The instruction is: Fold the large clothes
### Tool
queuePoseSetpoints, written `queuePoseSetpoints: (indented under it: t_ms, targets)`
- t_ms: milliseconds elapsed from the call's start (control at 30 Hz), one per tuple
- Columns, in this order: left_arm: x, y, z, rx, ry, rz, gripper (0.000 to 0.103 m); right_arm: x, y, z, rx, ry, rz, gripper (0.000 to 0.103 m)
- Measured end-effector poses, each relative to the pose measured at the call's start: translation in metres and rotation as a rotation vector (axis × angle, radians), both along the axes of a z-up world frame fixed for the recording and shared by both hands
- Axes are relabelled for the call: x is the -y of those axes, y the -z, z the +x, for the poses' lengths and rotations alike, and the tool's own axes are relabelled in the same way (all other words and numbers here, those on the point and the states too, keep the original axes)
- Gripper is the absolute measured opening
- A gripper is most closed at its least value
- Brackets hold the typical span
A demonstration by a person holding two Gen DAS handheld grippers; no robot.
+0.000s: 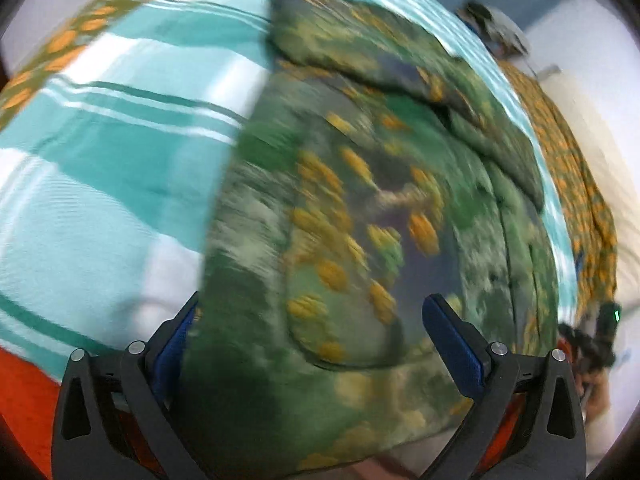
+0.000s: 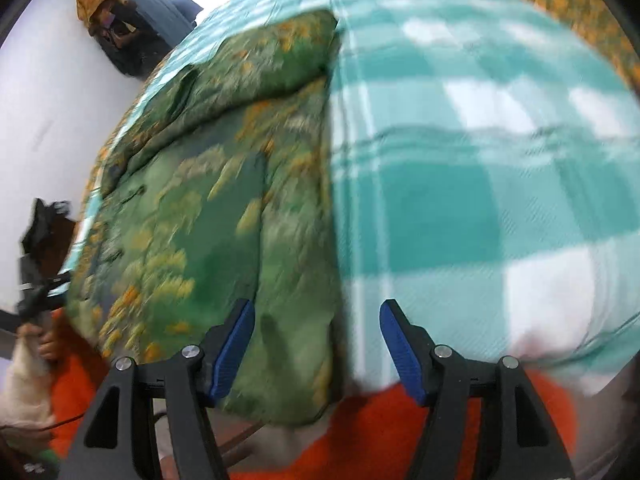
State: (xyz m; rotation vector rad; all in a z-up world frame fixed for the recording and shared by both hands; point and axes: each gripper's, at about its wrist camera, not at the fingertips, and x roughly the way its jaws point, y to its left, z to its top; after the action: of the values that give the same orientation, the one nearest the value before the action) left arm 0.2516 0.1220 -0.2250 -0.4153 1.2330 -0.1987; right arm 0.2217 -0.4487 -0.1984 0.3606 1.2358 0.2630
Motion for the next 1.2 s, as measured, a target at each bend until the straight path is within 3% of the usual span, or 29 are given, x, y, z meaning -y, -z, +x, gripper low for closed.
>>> queuePoseSetpoints:
  t_ms: [67, 167, 267, 300, 367, 433, 500, 633, 833, 1067, 1200]
  targets:
    - [0.008, -0.001, 0.000, -0.005, 0.038, 0.012, 0.102, -0.011, 0.008, 0.001, -0.027, -0.040, 0.012, 0.067]
    - [0.013, -0.001, -0.001, -0.020, 0.069, 0.000, 0.099, -0.037, 0.011, 0.004, -0.046, -0.113, -0.057, 0.068]
    - [0.011, -0.005, -0.007, -0.049, 0.092, 0.041, 0.083, -0.052, 0.003, 0.002, -0.028, -0.182, -0.098, 0.064]
    - [0.012, -0.007, -0.010, -0.058, 0.101, 0.065, 0.075, -0.054, -0.001, 0.001, -0.025, -0.188, -0.103, 0.058]
    - [0.009, -0.009, -0.013, -0.066, 0.103, 0.102, 0.057, -0.052, -0.011, 0.003, -0.014, -0.179, -0.091, 0.025]
    - [0.006, -0.011, -0.014, -0.076, 0.101, 0.108, 0.024, -0.048, -0.018, 0.004, -0.011, -0.159, -0.055, 0.019]
    - [0.004, -0.019, -0.016, -0.067, 0.099, 0.073, 0.015, -0.047, -0.029, 0.005, 0.005, -0.142, -0.026, 0.016]
    - [0.005, -0.043, -0.020, -0.002, 0.114, 0.066, 0.011, -0.045, -0.051, 0.005, 0.046, -0.134, -0.001, 0.015]
    - [-0.005, -0.072, -0.028, 0.041, 0.096, -0.028, 0.010, -0.044, -0.085, -0.007, 0.092, -0.121, 0.054, 0.014]
    - [-0.025, -0.081, -0.068, -0.032, 0.051, -0.100, 0.010, -0.038, -0.107, -0.044, 0.044, -0.115, 0.163, 0.014]
    - [-0.048, -0.111, -0.095, -0.081, -0.005, -0.173, 0.010, -0.036, -0.126, -0.076, 0.006, -0.089, 0.277, 0.014]
